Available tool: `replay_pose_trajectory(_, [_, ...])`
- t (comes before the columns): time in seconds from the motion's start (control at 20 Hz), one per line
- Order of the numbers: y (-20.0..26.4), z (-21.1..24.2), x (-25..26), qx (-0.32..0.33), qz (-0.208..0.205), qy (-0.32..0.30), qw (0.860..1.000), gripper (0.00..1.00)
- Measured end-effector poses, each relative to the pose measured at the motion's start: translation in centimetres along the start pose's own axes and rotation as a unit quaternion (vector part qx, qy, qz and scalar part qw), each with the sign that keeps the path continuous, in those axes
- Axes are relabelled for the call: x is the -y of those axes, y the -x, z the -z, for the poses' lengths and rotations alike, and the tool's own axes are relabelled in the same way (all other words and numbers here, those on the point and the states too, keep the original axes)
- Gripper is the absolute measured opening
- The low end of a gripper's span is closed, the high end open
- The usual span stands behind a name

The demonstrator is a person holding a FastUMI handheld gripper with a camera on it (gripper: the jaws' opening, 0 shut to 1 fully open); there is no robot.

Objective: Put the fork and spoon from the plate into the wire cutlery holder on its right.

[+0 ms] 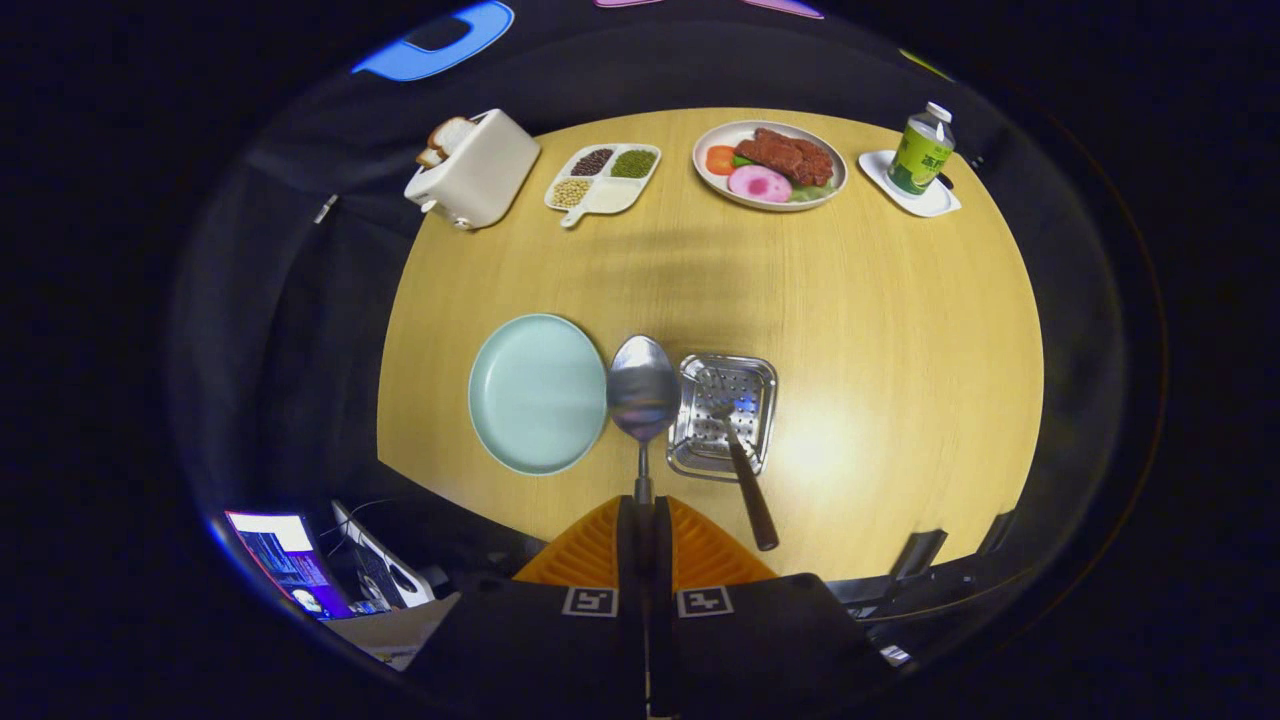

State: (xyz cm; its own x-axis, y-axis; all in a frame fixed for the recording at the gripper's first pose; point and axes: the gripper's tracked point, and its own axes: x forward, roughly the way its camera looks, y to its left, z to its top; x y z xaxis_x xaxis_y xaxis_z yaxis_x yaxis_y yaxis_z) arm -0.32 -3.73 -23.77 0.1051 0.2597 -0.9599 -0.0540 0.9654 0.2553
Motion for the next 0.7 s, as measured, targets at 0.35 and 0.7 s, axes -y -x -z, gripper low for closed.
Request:
replay_pose_trajectory(0.35, [-1.5,1.0,2.6,-0.094,-0.006,-0.006,0.996,0.07])
replay_pose_trajectory(0.7, [-3.8,1.1,2.8,-0.164,-0.008,-0.005,0.986,0.07])
